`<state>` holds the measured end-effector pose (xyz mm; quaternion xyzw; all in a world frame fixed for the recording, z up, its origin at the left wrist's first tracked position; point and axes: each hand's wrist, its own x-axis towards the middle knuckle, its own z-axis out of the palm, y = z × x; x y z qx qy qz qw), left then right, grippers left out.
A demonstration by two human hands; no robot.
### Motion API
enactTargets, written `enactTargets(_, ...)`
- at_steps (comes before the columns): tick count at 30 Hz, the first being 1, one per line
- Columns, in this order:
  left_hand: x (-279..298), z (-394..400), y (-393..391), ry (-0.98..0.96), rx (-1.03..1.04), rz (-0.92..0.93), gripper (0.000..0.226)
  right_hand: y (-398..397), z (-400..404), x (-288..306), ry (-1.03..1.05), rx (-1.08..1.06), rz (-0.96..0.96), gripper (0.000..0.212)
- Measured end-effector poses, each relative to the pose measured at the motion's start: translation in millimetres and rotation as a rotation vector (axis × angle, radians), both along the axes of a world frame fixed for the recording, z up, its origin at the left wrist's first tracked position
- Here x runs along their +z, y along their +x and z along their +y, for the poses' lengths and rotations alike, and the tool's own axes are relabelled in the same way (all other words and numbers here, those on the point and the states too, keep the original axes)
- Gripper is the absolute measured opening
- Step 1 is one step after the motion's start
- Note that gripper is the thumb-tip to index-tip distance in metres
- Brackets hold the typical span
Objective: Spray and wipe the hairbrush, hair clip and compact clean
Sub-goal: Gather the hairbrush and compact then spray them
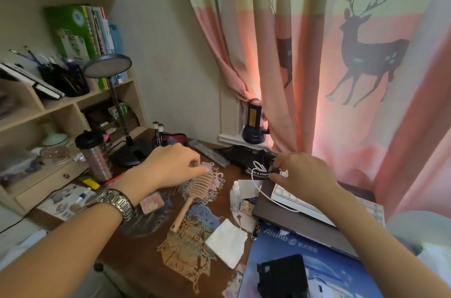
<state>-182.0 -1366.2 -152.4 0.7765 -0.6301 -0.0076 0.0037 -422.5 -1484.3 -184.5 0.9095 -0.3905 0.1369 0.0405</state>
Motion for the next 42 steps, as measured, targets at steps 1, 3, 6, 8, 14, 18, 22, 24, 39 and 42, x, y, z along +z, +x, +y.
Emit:
enactTargets(1, -1, -4, 2, 0.004, -0.001, 0.004, 0.041, 3, -4, -2, 0.001, 0.003, -0.001, 0.026)
enactTargets(3, -6, -13, 9, 0.016, -0.001, 0.009, 0.042, 10, -11, -5, 0.003, 0.007, -0.001, 0.027)
enactTargets(6, -16, -27, 27, 0.041, -0.005, 0.029, 0.041, 26, -22, -14, 0.022, 0.013, -0.021, 0.027)
enactTargets(8, -22, -39, 40, 0.056, -0.016, 0.051, 0.040, 38, -30, -20, 0.021, 0.005, -0.011, 0.028)
enactTargets(14, -42, -104, 98, 0.063, -0.095, 0.123, 0.036, 95, -66, -36, 0.031, -0.066, 0.052, 0.032)
enactTargets(18, -59, -148, 139, 0.103, -0.210, 0.118, 0.032, 137, -94, -45, 0.013, -0.149, 0.042, 0.033)
enactTargets(22, -71, -178, 185, 0.149, -0.298, 0.089, 0.039, 183, -105, -59, 0.023, -0.268, 0.041, 0.034)
enactTargets(24, -75, -184, 200, 0.163, -0.327, 0.119, 0.040, 197, -100, -64, 0.037, -0.310, 0.044, 0.033)
enactTargets(39, -124, -166, 231, 0.078, -0.371, 0.193, 0.041, 231, -85, -110, 0.082, -0.360, -0.028, 0.033)
enactTargets(42, -149, -157, 225, 0.024, -0.371, 0.215, 0.039, 236, -73, -135, 0.056, -0.332, -0.110, 0.032)
